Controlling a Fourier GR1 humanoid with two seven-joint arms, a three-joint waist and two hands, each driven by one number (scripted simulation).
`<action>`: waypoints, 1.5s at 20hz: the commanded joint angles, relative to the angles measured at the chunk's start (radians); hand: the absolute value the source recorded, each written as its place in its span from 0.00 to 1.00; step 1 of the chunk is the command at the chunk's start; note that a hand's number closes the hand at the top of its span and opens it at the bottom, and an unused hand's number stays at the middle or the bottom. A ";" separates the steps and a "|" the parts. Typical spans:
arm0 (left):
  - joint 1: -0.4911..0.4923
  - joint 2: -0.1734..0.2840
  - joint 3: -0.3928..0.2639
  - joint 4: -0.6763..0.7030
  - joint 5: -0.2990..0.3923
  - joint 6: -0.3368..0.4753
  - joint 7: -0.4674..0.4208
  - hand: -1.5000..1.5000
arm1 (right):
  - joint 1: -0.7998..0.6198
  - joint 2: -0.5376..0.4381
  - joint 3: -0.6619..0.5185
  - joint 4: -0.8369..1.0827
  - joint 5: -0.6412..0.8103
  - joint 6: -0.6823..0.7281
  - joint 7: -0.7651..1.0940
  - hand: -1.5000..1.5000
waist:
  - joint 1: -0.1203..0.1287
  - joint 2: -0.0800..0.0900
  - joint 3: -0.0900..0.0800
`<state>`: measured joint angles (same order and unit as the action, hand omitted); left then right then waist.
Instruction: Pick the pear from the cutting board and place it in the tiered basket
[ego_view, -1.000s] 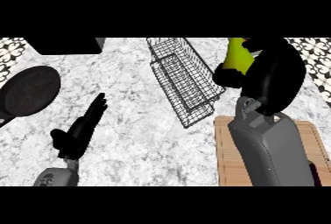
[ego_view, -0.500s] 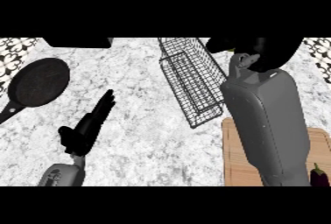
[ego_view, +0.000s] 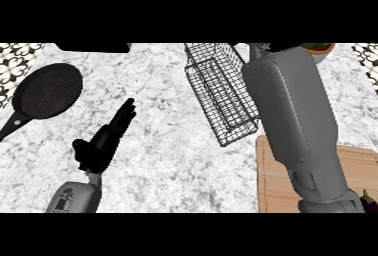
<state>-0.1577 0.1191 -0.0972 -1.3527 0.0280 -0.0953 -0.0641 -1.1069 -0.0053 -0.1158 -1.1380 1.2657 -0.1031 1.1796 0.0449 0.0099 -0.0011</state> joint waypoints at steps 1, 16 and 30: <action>-0.001 0.023 0.002 -0.012 0.002 -0.027 0.002 0.50 | -0.074 0.005 -0.067 0.159 -0.031 -0.169 0.101 1.00 | 0.005 0.003 0.000; -0.006 -0.010 0.002 0.020 -0.004 -0.010 -0.024 0.50 | -0.122 0.005 -0.256 0.250 -0.328 -0.518 0.070 0.00 | 0.020 0.000 0.000; 0.085 0.012 0.040 0.028 -0.004 0.013 -0.042 0.50 | -0.071 -0.021 -0.253 0.211 0.215 -0.751 0.176 0.00 | -0.091 -0.039 -0.005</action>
<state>-0.1087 0.1283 -0.0681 -1.3347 0.0260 -0.0930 -0.0894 -1.1937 -0.0270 -0.3648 -0.8680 1.3119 -0.7531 1.1250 -0.0105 -0.0161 -0.0042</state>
